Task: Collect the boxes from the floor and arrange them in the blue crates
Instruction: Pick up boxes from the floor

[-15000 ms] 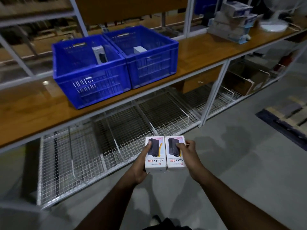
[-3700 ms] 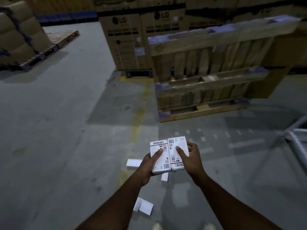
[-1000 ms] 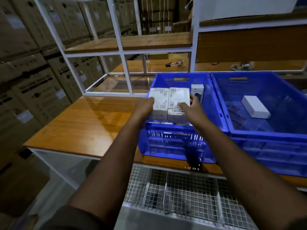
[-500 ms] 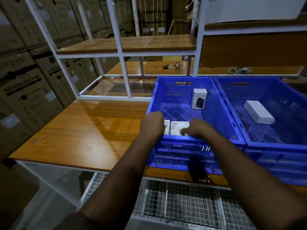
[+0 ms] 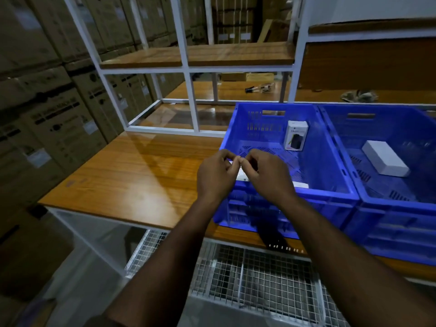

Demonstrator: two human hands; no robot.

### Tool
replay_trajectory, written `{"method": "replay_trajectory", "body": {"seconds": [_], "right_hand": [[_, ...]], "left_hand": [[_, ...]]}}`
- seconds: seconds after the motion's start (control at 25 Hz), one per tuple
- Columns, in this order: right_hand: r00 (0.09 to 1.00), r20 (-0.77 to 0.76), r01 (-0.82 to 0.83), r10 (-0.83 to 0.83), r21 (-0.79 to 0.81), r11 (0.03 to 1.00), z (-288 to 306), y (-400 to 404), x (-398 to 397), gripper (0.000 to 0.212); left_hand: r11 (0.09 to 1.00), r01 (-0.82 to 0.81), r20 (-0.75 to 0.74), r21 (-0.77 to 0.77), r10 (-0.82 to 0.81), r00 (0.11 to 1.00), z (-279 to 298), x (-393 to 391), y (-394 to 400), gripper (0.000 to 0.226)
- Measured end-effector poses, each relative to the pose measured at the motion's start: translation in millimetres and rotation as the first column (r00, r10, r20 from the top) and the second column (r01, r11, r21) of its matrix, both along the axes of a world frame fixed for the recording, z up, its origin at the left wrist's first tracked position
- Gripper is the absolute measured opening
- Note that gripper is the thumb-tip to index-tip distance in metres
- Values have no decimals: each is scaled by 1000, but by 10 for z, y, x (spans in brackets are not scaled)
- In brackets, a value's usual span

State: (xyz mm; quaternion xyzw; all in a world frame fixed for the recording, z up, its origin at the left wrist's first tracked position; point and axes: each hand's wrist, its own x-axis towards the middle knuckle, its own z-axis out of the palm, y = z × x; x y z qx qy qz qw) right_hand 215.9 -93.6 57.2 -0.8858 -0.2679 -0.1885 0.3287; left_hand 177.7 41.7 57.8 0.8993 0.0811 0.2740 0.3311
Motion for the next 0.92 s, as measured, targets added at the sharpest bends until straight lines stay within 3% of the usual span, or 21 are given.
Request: {"method": "replay_trajectory", "body": {"seconds": [0.24, 0.36, 0.52, 0.76, 0.92], "right_hand": [[981, 107, -179, 165, 148, 973, -83, 194, -168, 22], [920, 114, -391, 375, 205, 897, -180, 243, -333, 17], [829, 46, -547, 557, 269, 793, -383, 378, -700, 17], [640, -274, -712, 718, 139, 688, -849, 775, -1605, 19], [489, -463, -843, 739, -35, 536, -1093, 955, -2392, 18]], "left_hand": [[959, -235, 149, -158, 259, 954, 1, -400, 122, 11], [918, -348, 104, -191, 372, 922, -125, -691, 131, 10], [855, -492, -5, -164, 498, 867, -401, -1310, 106, 11], [610, -786, -212, -104, 758, 617, -867, -2541, 91, 13], [405, -911, -308, -83, 858, 410, -1130, -3457, 0, 12]]}}
